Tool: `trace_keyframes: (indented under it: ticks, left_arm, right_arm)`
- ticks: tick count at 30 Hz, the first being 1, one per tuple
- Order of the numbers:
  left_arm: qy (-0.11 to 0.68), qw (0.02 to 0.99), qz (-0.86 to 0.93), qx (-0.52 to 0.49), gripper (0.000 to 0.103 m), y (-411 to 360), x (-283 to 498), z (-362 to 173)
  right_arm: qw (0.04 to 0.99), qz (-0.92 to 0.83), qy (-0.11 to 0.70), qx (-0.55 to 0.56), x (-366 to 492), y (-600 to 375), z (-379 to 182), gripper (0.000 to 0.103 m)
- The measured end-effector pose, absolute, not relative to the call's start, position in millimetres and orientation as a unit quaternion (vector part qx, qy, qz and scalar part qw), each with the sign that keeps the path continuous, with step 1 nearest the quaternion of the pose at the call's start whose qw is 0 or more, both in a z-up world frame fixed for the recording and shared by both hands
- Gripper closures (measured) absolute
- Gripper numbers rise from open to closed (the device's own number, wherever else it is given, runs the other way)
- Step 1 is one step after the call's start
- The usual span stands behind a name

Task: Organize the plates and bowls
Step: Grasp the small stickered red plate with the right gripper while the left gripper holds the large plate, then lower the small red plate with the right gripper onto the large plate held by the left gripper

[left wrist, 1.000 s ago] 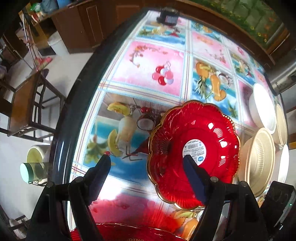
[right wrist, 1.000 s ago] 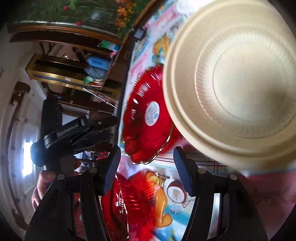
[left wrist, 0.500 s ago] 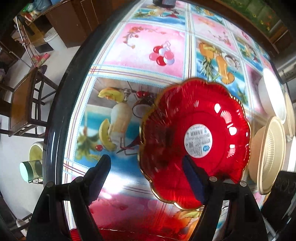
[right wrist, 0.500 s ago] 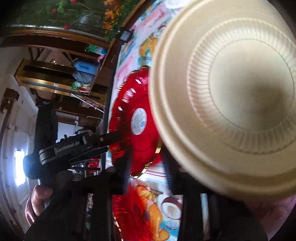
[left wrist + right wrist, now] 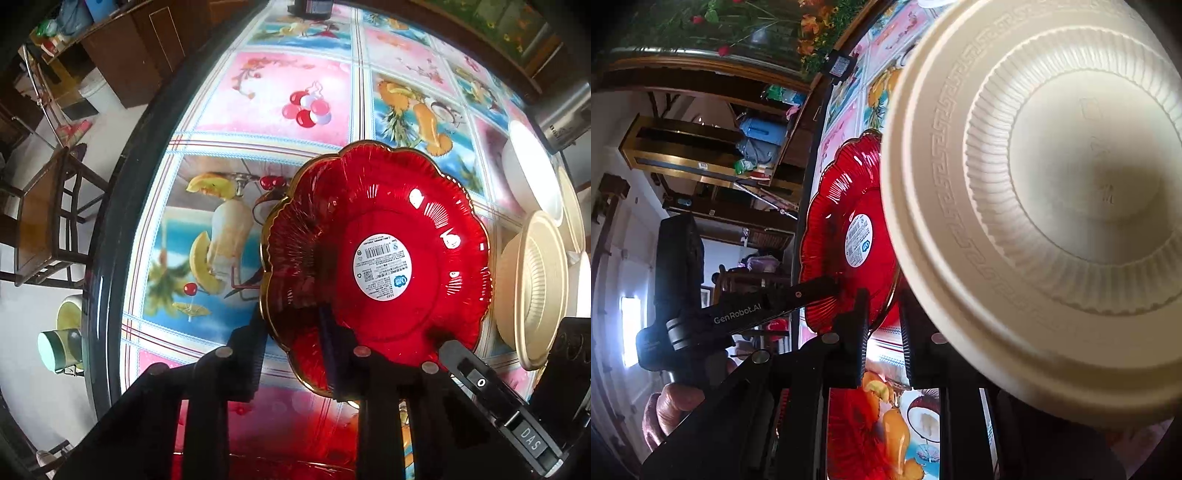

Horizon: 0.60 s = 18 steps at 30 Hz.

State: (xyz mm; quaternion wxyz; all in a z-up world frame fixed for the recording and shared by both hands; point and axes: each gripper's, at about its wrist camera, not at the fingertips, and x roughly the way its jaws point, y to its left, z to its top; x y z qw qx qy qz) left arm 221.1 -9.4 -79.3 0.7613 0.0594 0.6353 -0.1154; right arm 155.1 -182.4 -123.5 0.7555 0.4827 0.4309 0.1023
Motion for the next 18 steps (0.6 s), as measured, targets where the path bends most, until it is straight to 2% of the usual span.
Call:
trace_keyframes:
  ticks: [8, 18]
  left_arm:
    - [0.613, 0.777, -0.124, 0.070, 0.081, -6, 206, -62]
    - [0.553, 0.818, -0.135, 0.085, 0.081, 0, 165, -15]
  right_arm:
    - [0.770, 0.102, 0.426, 0.464, 153, -177, -116, 0.087]
    - [0.807, 0.123, 0.374, 0.440, 124, -168, -75, 0.087]
